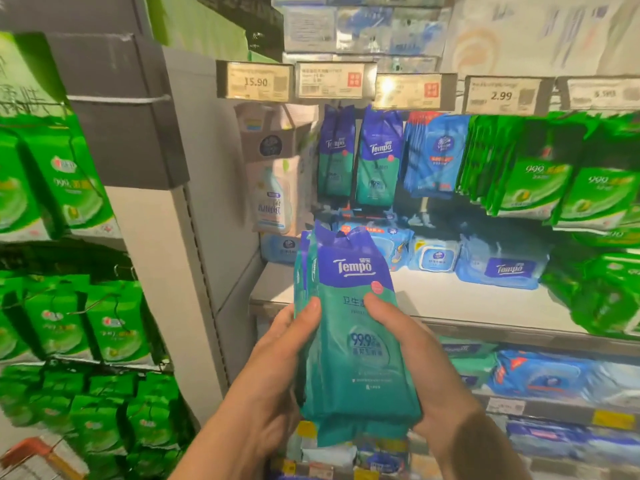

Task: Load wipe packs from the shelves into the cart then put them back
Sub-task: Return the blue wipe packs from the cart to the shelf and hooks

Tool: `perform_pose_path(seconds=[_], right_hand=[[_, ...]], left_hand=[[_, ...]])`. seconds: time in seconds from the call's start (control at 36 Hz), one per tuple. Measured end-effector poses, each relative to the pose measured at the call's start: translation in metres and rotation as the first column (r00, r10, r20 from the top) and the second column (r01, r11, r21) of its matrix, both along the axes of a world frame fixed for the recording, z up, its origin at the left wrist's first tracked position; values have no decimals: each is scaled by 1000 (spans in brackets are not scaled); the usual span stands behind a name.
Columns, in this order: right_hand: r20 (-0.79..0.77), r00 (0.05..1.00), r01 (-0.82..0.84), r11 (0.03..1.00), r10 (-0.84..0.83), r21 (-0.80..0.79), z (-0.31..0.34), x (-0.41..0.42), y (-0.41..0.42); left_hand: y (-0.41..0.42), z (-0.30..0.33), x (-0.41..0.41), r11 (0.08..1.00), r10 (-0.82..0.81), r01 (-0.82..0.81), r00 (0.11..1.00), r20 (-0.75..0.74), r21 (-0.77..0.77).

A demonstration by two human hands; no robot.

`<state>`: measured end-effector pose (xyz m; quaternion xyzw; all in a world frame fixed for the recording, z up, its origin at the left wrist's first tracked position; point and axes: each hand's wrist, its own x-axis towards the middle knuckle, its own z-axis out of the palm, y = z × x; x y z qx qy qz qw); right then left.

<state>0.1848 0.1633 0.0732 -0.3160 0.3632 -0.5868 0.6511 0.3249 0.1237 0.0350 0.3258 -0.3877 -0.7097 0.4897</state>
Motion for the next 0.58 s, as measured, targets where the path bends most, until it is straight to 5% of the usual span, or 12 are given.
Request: perform_pose_path(seconds=[0.14,0.22,0.31,0.58], right_hand=[[-161,987,22,999,-26,-27,7,-3,-34],[-217,975,27,997,-42,-69,21,3,-52],[-279,959,24,993,-55,-114,37,8,-67],[-504,827,87,943,-248,-320,50,0,-107]], left_hand=[[-23,24,14,983,-178,173,980,-85,-60],[-46,28,13,999,18,-14,995,-95,48],[-55,33,22,999,-45,49,982,-184,13],[-101,50,40,991,-62,45,989,-132,-128]])
